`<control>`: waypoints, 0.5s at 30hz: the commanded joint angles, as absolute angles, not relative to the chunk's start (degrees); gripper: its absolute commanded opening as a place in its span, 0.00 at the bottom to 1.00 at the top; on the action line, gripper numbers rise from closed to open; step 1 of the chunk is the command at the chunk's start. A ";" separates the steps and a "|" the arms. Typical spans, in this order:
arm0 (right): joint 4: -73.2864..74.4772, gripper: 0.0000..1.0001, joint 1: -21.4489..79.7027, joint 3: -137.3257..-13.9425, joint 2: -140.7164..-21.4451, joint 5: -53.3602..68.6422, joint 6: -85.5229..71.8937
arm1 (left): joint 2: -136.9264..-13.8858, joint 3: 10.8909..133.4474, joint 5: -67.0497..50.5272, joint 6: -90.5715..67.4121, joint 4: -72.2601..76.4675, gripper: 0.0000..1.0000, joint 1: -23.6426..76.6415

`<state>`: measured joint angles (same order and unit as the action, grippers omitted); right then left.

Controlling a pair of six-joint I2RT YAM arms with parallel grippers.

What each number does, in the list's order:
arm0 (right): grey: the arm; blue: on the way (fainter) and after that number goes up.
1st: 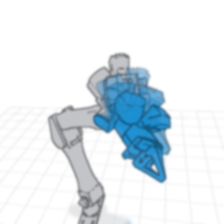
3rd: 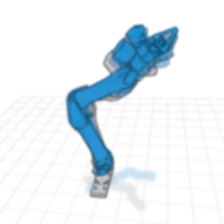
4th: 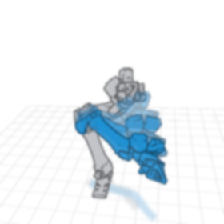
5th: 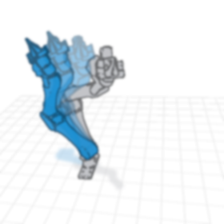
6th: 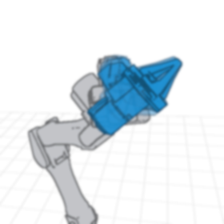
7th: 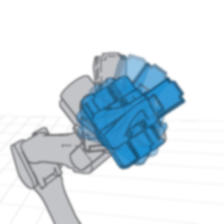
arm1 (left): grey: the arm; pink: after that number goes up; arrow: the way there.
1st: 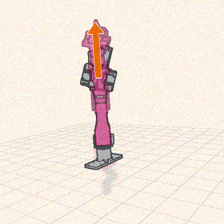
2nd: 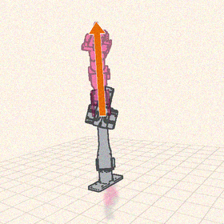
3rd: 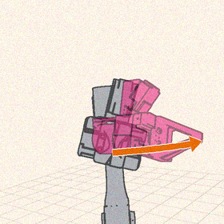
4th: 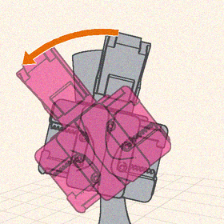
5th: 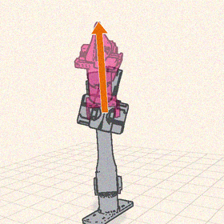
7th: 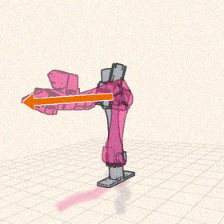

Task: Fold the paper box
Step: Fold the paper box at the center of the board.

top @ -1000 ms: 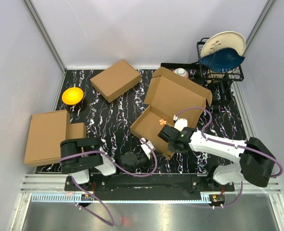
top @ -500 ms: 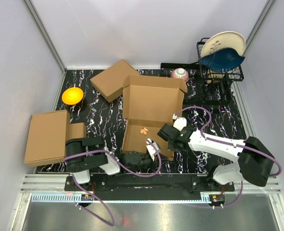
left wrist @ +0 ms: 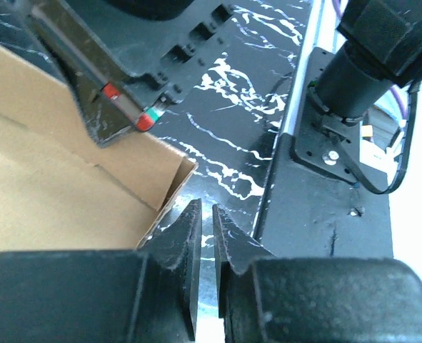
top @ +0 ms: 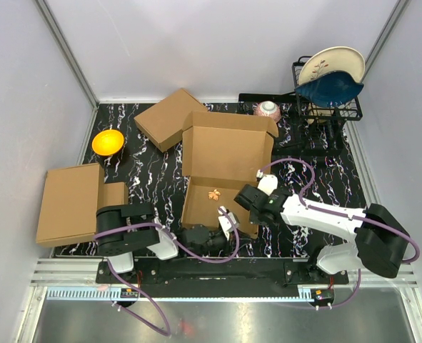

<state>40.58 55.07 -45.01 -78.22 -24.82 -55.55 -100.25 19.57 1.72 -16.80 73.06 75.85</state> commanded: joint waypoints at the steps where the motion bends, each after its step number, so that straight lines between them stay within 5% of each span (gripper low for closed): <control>1: 38.24 0.00 55.11 -39.99 -81.65 -22.33 -57.30 | -101.77 23.11 -4.38 -17.76 95.45 0.14 76.46; 15: 37.18 0.00 55.19 -39.99 -80.95 -19.43 -57.92 | -110.65 28.30 8.69 -13.19 95.45 0.11 77.52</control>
